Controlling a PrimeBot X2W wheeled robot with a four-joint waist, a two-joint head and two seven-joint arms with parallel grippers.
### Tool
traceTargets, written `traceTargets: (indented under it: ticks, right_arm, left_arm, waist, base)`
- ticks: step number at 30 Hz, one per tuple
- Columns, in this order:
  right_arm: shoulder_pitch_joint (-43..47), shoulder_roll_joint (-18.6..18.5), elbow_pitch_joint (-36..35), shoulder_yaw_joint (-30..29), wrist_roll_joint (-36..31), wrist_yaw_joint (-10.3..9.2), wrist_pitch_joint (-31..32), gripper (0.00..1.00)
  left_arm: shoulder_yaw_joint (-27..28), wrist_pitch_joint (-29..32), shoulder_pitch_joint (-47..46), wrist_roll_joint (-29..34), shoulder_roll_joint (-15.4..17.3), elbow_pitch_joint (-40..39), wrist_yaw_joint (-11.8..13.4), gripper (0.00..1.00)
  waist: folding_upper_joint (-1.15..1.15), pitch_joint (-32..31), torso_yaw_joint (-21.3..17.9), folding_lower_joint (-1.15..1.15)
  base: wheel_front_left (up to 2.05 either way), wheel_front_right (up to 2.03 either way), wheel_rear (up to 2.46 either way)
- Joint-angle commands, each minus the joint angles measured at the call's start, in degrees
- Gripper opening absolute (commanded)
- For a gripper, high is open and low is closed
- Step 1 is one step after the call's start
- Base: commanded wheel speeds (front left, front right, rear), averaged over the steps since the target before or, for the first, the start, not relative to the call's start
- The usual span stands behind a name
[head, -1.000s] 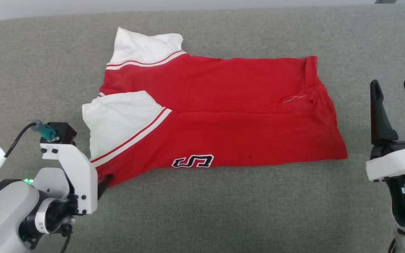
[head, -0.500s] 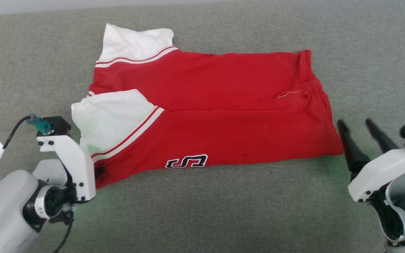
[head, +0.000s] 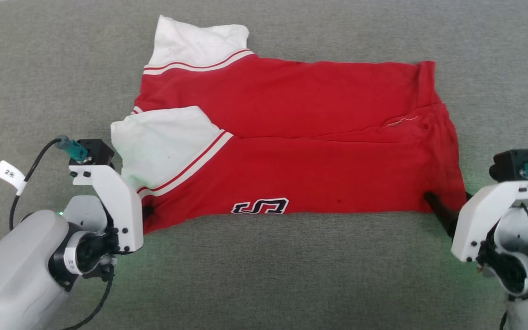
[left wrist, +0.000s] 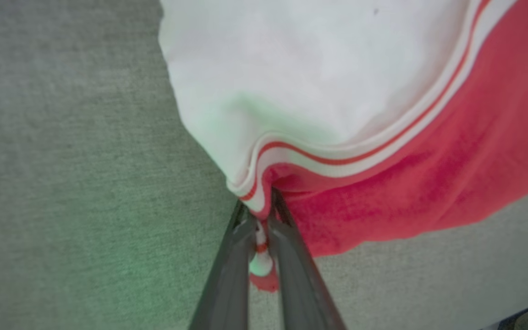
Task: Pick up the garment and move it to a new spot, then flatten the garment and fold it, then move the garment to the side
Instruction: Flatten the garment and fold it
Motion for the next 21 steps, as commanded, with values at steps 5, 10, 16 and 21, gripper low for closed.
traceTargets:
  ticks: [5, 10, 16, 21]
  right_arm:
    - [-1.49, -0.01, 6.22, 3.04, 2.56, 0.03, 5.81, 0.99]
    - [-3.13, -2.17, 9.64, 4.11, 3.78, -0.02, 7.81, 0.0]
    - [-3.76, -5.52, 6.86, 3.2, 6.12, -0.02, 9.52, 0.0]
    - [-3.01, -8.31, 1.51, 1.42, 8.16, -0.02, 12.56, 0.0]
  left_arm:
    - [-1.61, -0.19, 0.37, 0.68, -2.92, 0.55, -0.76, 0.0]
    - [-0.77, -0.84, 0.93, -0.34, -2.84, 0.39, -0.87, 0.0]
    - [0.87, -0.63, 1.62, -0.97, 0.3, -2.65, 0.73, 0.0]
    - [2.32, 0.35, 3.22, -2.0, 3.49, -8.02, 3.62, 0.0]
  waist:
    - [-0.01, 0.57, 1.21, 0.0]
    - [-0.01, 0.5, 1.81, 0.0]
    - [-0.01, -0.05, 2.05, 0.0]
    - [-0.01, -1.02, 2.27, 0.0]
  base:
    - [0.0, 0.0, 0.0]
    - [0.0, 0.0, 0.0]
    - [0.0, 0.0, 0.0]
    - [0.0, 0.0, 0.0]
